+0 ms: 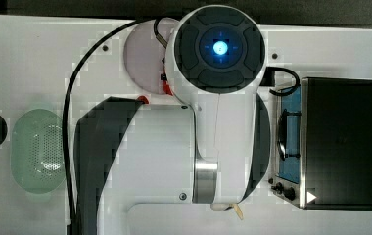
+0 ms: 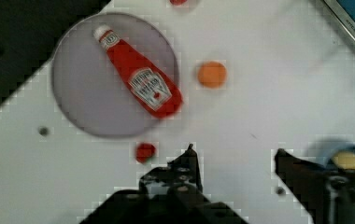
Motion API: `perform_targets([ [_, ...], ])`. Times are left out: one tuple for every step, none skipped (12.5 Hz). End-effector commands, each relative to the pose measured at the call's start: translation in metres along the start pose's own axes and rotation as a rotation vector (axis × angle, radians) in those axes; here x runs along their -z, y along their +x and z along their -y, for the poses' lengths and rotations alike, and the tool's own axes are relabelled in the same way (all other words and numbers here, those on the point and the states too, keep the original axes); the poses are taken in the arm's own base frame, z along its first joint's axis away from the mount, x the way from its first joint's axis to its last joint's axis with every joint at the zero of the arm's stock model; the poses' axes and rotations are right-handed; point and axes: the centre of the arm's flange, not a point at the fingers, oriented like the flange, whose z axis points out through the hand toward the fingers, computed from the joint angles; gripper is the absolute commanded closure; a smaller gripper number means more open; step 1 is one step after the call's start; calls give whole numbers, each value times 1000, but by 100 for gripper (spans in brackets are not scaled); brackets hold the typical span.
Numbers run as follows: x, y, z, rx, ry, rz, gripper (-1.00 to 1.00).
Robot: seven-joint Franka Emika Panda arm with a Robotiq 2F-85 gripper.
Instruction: Pick ketchup from plate and place it on table.
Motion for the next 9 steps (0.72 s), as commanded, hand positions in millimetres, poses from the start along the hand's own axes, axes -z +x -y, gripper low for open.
perform_targets([
  [42,-40,-52,-80,-49,45,-60],
  [42,-40,-52,-80,-50,45,-82],
  [42,-40,-52,-80,-49,45,-99],
  [42,-40,-51,-78,-48,43,-100],
  [41,-40,-50,-72,-47,43,-100],
  [38,-40,-47,-46,-46,43,-100],
  [34,-39,-43,-6,-50,49,-100],
  [27,-36,-39,36,-50,53,-100],
  [19,-32,-35,73,-49,55,-100],
])
